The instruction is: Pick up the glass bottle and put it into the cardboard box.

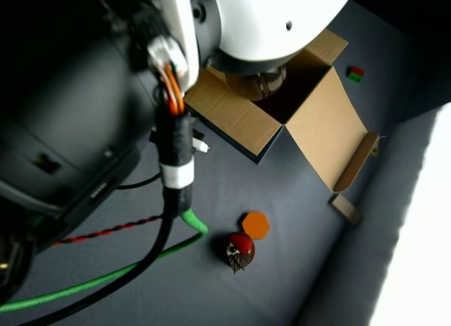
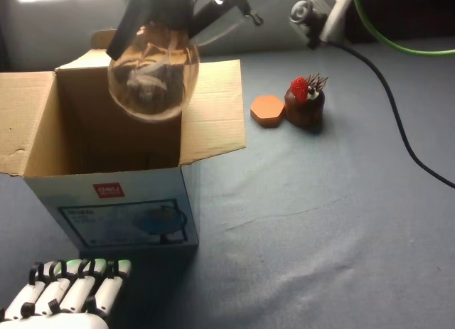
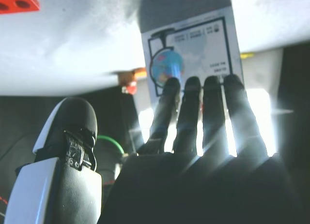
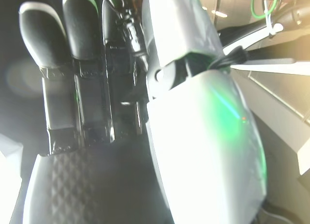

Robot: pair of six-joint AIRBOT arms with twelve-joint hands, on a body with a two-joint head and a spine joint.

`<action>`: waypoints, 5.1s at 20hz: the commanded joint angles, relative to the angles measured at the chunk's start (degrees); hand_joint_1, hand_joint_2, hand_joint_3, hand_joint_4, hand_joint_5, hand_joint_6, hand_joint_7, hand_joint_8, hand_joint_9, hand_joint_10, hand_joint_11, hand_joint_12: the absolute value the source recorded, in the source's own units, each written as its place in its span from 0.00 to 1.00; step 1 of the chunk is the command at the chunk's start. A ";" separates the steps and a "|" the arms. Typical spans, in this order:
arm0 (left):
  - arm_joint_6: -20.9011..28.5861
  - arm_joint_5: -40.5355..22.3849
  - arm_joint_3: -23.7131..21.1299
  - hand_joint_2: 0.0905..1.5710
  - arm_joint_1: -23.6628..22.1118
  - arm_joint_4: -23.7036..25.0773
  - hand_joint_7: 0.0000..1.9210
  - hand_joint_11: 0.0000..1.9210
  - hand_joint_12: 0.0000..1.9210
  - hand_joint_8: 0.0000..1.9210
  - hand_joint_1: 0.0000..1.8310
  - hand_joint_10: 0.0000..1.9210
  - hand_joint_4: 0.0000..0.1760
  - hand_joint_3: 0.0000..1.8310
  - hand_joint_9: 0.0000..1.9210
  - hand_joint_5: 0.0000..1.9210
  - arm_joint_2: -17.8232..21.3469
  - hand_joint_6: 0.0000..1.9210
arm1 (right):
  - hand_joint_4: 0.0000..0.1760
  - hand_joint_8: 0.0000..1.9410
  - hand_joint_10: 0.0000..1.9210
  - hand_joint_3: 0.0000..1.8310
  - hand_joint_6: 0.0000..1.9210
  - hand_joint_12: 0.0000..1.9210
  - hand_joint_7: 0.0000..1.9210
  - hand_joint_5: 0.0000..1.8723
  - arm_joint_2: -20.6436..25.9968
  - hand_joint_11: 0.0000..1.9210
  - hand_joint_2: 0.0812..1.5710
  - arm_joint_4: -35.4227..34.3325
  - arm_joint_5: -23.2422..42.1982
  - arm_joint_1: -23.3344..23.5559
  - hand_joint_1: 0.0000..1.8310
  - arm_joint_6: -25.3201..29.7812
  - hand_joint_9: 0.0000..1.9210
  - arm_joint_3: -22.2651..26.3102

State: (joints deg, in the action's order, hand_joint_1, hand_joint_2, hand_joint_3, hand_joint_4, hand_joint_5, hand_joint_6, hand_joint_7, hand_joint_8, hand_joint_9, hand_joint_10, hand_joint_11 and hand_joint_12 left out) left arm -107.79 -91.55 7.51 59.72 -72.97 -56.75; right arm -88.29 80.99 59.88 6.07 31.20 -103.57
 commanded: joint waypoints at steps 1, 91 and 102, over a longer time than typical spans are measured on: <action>0.32 -3.79 0.18 0.76 -0.16 4.14 0.01 0.00 0.00 0.00 0.00 0.00 0.00 0.00 0.01 0.02 -0.17 0.00 | 0.00 0.44 0.59 0.00 0.55 0.71 0.54 0.46 -0.04 0.45 0.68 -6.81 1.61 0.15 0.76 -0.45 0.54 -0.26; -6.99 -9.49 -5.92 0.78 -11.08 -11.13 0.18 0.00 0.30 0.01 0.00 0.01 0.00 0.00 0.14 0.15 6.52 0.01 | 0.00 0.02 0.21 0.01 0.10 0.74 0.33 0.27 10.95 0.00 0.75 -4.30 -21.49 -6.51 0.24 -4.61 0.28 18.46; -20.59 -9.49 -5.91 0.83 -25.55 -12.11 0.50 0.44 1.00 0.87 0.25 1.00 0.00 0.00 0.49 0.47 7.45 0.73 | 0.00 0.85 1.00 0.00 0.79 1.00 0.55 0.51 25.98 0.55 0.81 -64.18 -53.16 -13.28 0.31 -49.92 0.57 43.02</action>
State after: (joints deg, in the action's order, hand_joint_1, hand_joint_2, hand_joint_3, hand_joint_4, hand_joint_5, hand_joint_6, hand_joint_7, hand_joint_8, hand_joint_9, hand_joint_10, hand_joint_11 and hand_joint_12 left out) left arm -127.96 -97.38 1.50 34.35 -89.60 -49.36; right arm -62.43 17.12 2.04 -8.14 -18.92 -60.40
